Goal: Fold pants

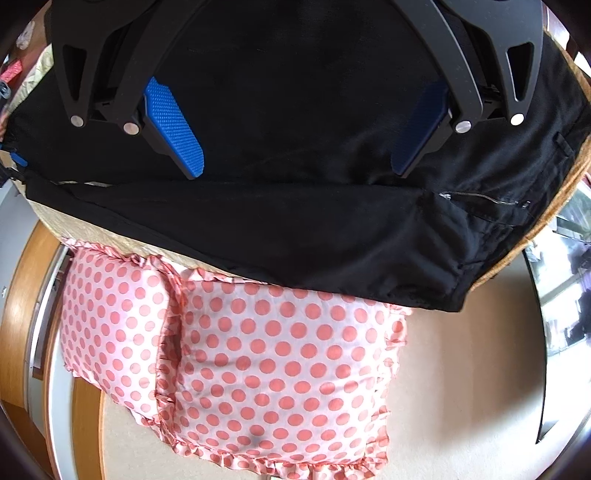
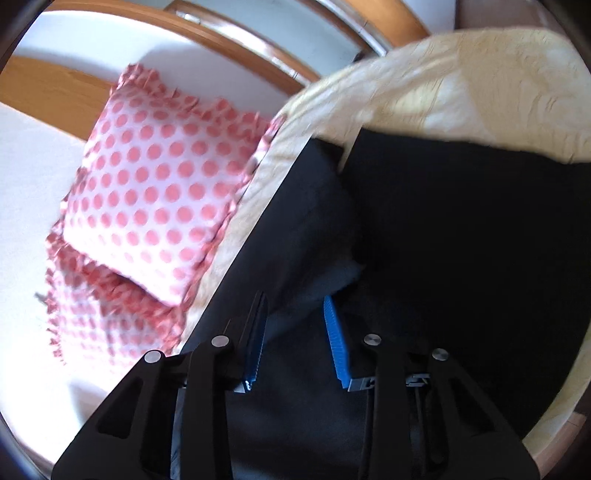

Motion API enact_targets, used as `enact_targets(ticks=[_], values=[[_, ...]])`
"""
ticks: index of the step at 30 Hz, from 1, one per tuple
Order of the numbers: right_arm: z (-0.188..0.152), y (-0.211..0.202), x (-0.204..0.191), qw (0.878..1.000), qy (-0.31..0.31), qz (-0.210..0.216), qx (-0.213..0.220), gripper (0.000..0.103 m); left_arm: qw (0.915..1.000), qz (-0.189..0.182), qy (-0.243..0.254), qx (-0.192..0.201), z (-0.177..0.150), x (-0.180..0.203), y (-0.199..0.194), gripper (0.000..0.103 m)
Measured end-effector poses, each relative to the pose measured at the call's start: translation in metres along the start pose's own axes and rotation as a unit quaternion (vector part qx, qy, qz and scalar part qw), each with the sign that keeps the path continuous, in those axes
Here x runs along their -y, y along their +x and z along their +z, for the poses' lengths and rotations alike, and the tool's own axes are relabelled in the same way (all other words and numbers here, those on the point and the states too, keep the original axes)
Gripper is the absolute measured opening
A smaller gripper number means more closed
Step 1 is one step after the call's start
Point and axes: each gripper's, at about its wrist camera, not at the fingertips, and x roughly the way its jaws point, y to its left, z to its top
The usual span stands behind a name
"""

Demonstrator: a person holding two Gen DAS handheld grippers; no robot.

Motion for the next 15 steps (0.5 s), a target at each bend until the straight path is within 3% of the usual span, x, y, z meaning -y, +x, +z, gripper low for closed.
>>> enact_targets(ticks=[6,15], values=[[-0.01,0.007,-0.008,0.999,0.017,-0.009,-0.04,0.035,1.0,-0.004,-0.007,-0.004,0.001,0.0,0.003,0.101],[0.002,0.028,-0.018,0.999,-0.012,-0.041,0.02,0.029,1.0,-0.003,0.003,-0.007,-0.002,0.002,0.003,0.101]])
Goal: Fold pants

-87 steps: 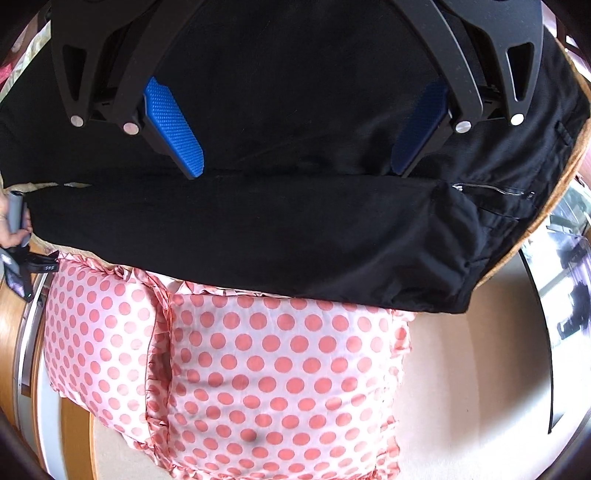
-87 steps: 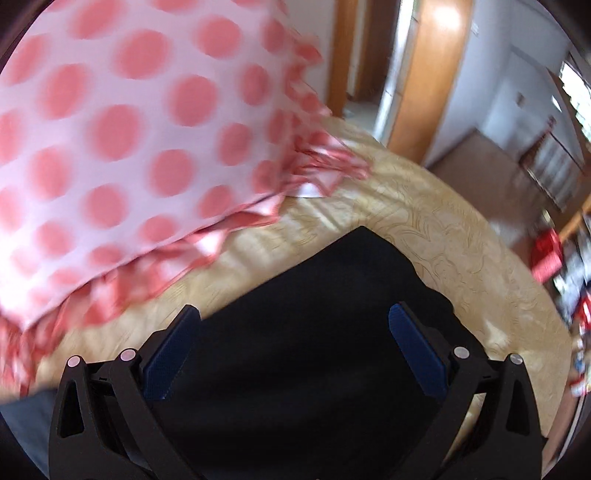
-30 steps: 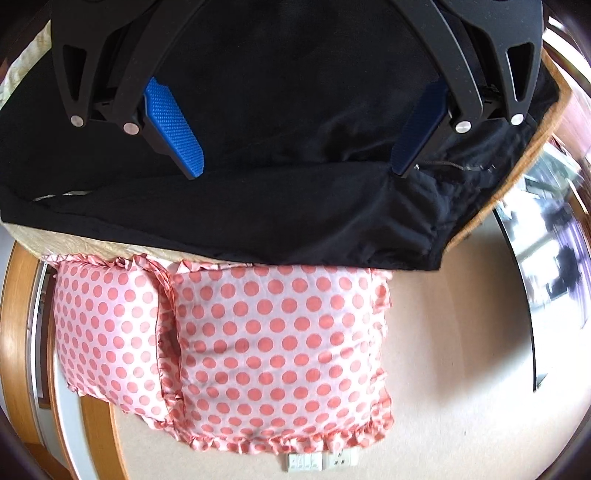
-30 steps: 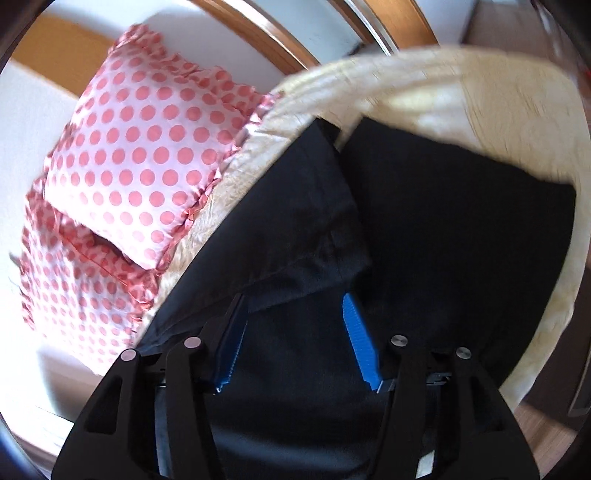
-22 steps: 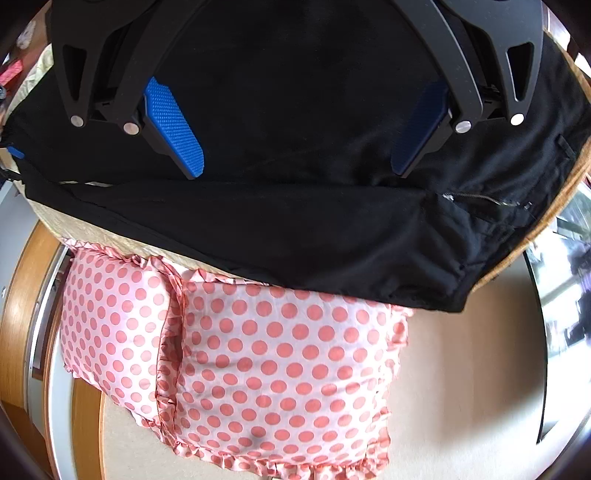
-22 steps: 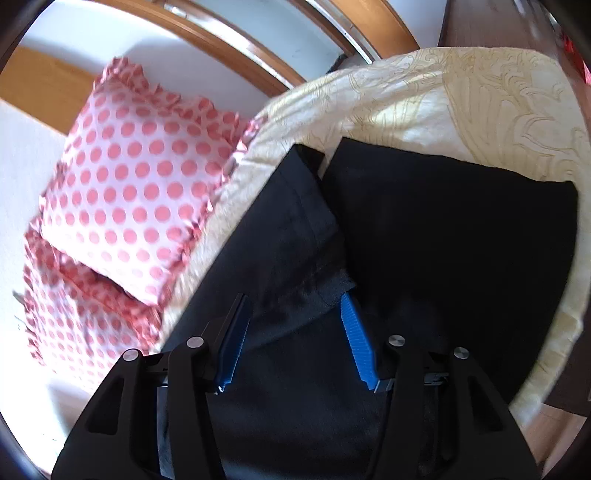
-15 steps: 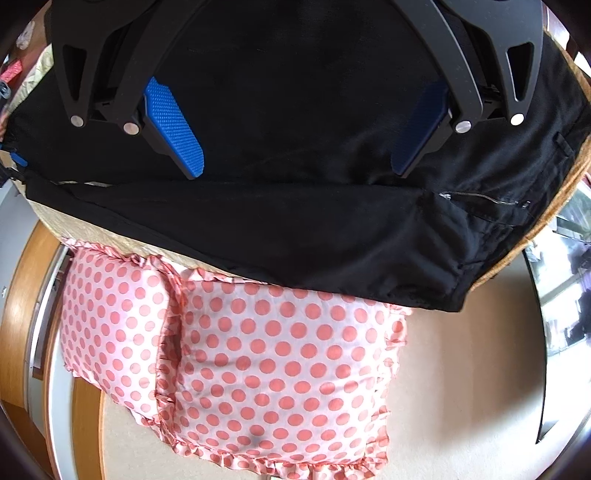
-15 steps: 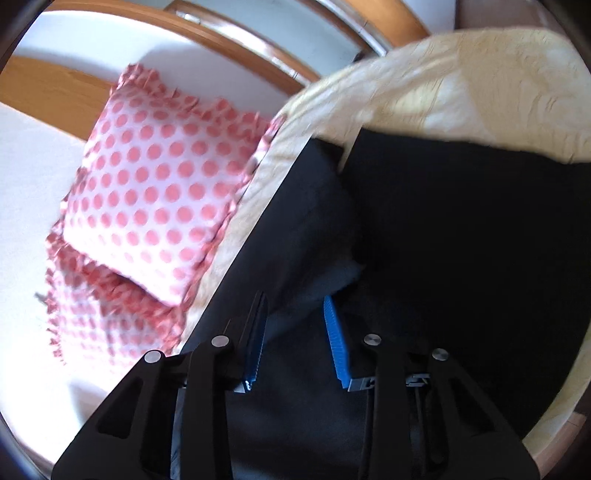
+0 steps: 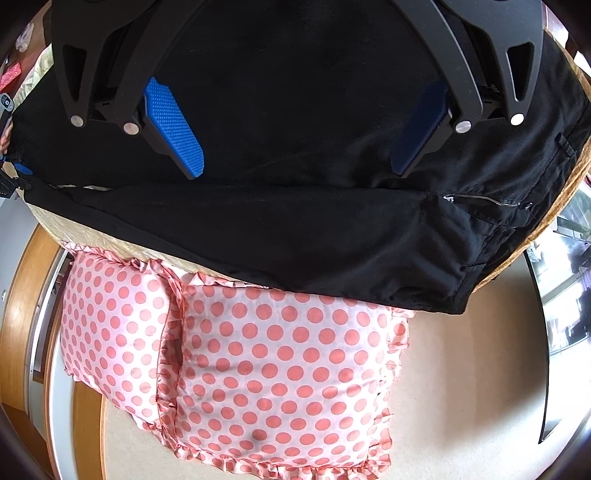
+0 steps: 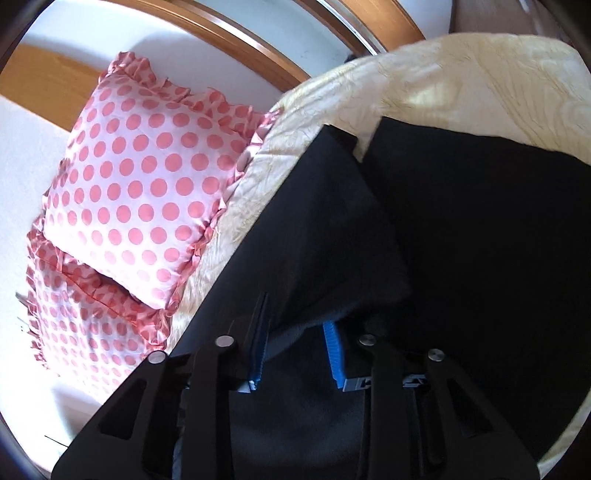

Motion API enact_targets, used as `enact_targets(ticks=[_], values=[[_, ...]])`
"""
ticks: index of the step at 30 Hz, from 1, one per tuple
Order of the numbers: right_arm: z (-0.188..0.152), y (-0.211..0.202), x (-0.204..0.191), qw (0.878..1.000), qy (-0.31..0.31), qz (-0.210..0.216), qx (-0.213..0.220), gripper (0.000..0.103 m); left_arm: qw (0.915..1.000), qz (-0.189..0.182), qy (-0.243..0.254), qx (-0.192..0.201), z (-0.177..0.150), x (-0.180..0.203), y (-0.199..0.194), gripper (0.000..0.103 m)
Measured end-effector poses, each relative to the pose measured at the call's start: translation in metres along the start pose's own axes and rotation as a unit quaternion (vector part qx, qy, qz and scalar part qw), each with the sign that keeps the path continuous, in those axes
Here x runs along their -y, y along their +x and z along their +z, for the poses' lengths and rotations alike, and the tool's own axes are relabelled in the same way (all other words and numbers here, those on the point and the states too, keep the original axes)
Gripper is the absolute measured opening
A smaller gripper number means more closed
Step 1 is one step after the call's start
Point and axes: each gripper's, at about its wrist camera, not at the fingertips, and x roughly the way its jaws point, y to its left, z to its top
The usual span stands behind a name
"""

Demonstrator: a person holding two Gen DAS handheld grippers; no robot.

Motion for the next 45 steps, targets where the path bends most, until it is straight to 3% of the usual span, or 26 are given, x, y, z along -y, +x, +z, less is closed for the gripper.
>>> enact_targets(ticks=[1,2,5,12,15,21,23,26,28,30,32,36,39,40,42,43,44,45], values=[[0.001,0.003,0.0,1.0,-0.005,0.011,-0.004,0.012,1.0,0.004,-0.001,0.003,0.001,-0.002,-0.001,0.101],[0.001,0.007,0.002,0.999,-0.003,0.033,-0.01,0.003,1.0,0.005,-0.002,0.003,0.001,-0.003,-0.001,0.101],[-0.001,0.0,0.01,0.997,0.009,0.073,-0.004,0.003,0.9999,0.012,-0.006,0.006,0.004,-0.009,-0.003,0.101],[-0.009,-0.064,0.027,0.983,0.009,0.177,0.047,0.003,0.9996,0.019,-0.017,0.009,0.015,-0.027,-0.005,0.101],[-0.012,-0.075,0.034,0.986,-0.005,0.157,0.06,0.003,0.9996,0.01,-0.025,0.006,0.032,-0.038,0.001,0.101],[-0.014,-0.059,0.049,0.99,0.022,0.133,0.029,0.003,0.9968,-0.004,-0.078,-0.019,0.102,-0.057,0.046,0.101],[-0.015,-0.059,0.052,0.991,0.023,0.13,0.027,0.003,0.9942,0.024,-0.095,-0.042,0.13,-0.062,0.077,0.101],[-0.015,-0.056,0.054,0.992,0.028,0.123,0.022,0.003,0.9859,0.05,-0.129,-0.094,0.159,-0.074,0.127,0.101],[-0.016,-0.058,0.055,0.992,0.025,0.122,0.022,0.003,0.9748,0.089,-0.153,-0.135,0.176,-0.085,0.168,0.096],[-0.017,-0.06,0.056,0.992,0.019,0.119,0.022,0.003,0.9642,0.126,-0.16,-0.169,0.185,-0.094,0.199,0.083],[-0.016,-0.058,0.055,0.993,0.014,0.116,0.021,0.003,0.9528,0.15,-0.172,-0.2,0.189,-0.102,0.226,0.077],[-0.014,-0.056,0.052,0.994,0.005,0.111,0.016,0.003,0.9408,0.193,-0.187,-0.207,0.192,-0.116,0.249,0.077],[-0.013,-0.054,0.05,0.994,-0.003,0.106,0.014,0.003,0.932,0.189,-0.219,-0.219,0.188,-0.129,0.262,0.075],[-0.013,-0.054,0.05,0.994,-0.004,0.106,0.014,0.003,0.929,0.185,-0.232,-0.221,0.185,-0.134,0.265,0.07],[-0.013,-0.053,0.05,0.994,-0.006,0.107,0.014,0.003,0.9245,0.166,-0.263,-0.22,0.179,-0.145,0.266,0.037],[-0.013,-0.053,0.049,0.994,-0.007,0.108,0.013,0.003,0.9236,0.162,-0.275,-0.212,0.177,-0.148,0.263,0.03],[-0.012,-0.053,0.049,0.994,-0.009,0.108,0.014,0.003,0.9241,0.156,-0.287,-0.198,0.176,-0.153,0.257,0.016],[-0.012,-0.053,0.048,0.994,-0.012,0.107,0.015,0.003,0.9266,0.147,-0.294,-0.183,0.175,-0.156,0.248,0.012]])
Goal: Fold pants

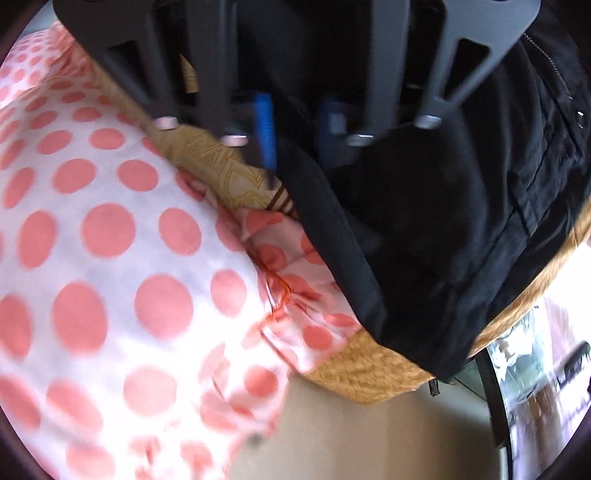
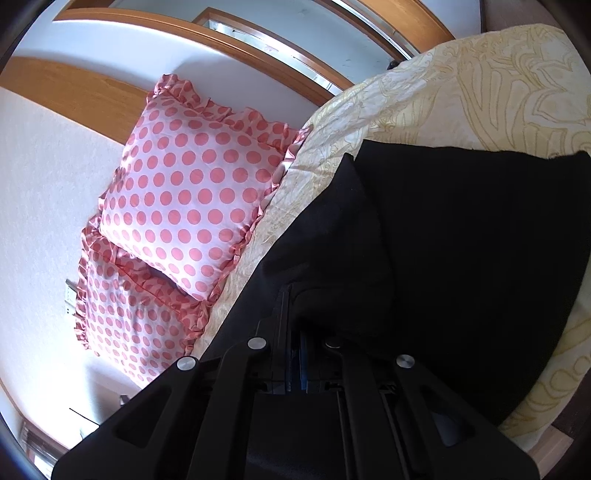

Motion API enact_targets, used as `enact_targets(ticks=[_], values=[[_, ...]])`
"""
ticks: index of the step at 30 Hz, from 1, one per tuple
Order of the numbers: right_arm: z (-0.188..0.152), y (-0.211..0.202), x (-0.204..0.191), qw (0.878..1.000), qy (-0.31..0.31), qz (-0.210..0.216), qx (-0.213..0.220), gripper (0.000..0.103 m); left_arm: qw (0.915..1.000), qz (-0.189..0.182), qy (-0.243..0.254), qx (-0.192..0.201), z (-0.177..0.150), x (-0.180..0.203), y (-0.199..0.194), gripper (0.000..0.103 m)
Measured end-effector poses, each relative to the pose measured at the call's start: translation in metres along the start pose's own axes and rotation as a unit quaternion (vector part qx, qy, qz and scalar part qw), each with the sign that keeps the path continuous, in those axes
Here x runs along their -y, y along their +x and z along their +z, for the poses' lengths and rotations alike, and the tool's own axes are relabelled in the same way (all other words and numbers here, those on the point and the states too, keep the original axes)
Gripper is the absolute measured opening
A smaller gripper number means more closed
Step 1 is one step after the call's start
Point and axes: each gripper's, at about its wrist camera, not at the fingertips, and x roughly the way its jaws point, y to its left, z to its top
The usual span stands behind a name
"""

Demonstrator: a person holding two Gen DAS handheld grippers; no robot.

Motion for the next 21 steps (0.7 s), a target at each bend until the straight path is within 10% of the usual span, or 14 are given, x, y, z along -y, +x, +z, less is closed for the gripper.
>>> enact_targets(ticks=[11,21], values=[[0.013,-0.009,-0.008,1.0,-0.016,0.013,0.023,0.003,0.982,-0.109,0.059,0.143,-0.064,-0.077,-0.154,0.009],[0.027,-0.041,-0.02,0.996,-0.034,0.016,0.081,0.003,0.9631,-0.151,0.062,0.214,-0.209,-0.194,-0.246,0.007]])
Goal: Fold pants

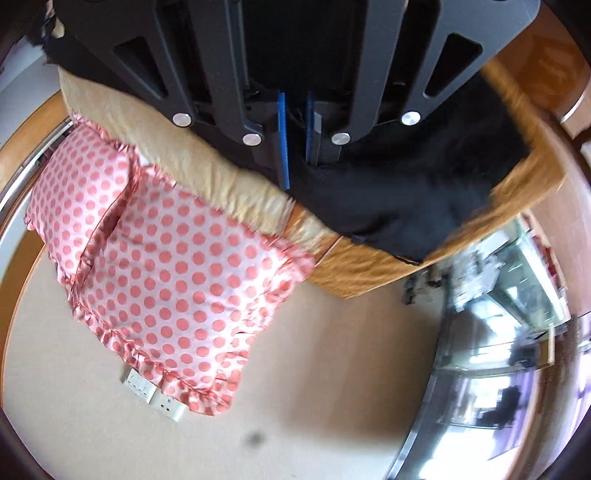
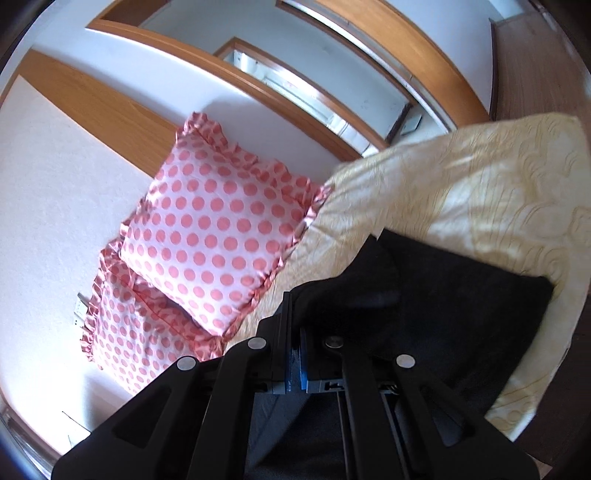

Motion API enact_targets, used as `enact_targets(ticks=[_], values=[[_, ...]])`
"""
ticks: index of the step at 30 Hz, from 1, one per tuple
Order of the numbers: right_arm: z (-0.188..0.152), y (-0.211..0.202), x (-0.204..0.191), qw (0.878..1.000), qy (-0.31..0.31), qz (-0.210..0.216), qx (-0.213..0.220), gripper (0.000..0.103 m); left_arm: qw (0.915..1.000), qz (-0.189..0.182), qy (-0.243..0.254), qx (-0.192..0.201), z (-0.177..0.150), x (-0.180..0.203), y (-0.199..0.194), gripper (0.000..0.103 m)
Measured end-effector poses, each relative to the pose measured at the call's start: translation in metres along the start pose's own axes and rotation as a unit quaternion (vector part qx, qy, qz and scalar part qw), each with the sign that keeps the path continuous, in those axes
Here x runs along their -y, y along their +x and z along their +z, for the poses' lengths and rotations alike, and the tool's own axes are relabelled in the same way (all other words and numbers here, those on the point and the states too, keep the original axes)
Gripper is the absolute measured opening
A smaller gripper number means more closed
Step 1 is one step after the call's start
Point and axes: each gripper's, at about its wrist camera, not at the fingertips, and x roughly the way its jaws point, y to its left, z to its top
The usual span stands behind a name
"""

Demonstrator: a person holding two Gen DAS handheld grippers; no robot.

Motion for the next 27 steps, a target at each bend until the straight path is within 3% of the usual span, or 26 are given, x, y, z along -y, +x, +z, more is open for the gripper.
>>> enact_targets(ticks=[7,9,11,12,16,19,20,25,27], values=[[0.0,-0.002,0.013,1.0,0.017,-0.02,-0.001,0.003,0.9965,0.034,-0.062,-0.045,-0.082,-0.062,0.004,0.01],[0.0,-0.002,0.013,1.0,0.017,-0.021,-0.002,0.003,0.9933,0.032,-0.104,-0.041,-0.088,-0.077,0.004,0.041],[0.0,-0.004,0.012,1.0,0.016,-0.022,-0.003,0.003,0.9898,0.023,-0.138,-0.024,-0.09,-0.088,-0.002,0.057],[0.0,-0.004,0.012,1.0,0.016,-0.023,-0.005,0.003,0.988,0.011,-0.152,-0.023,-0.088,-0.093,-0.003,0.06],[-0.001,-0.005,0.012,1.0,0.016,-0.024,-0.005,0.003,0.9815,-0.014,-0.184,-0.053,-0.074,-0.104,0.005,0.062],[-0.003,-0.003,0.013,0.999,0.017,-0.027,-0.007,0.003,0.9661,-0.061,-0.245,-0.054,-0.069,-0.12,0.002,0.063],[-0.004,-0.003,0.013,0.999,0.017,-0.029,-0.008,0.003,0.9613,-0.068,-0.263,-0.046,-0.068,-0.126,0.0,0.069],[-0.005,0.0,0.016,0.999,0.019,-0.036,-0.011,0.003,0.9457,-0.076,-0.313,-0.045,-0.066,-0.146,0.003,0.072],[-0.006,0.0,0.015,0.999,0.016,-0.036,-0.011,0.003,0.944,-0.084,-0.314,-0.057,-0.063,-0.147,0.012,0.072]])
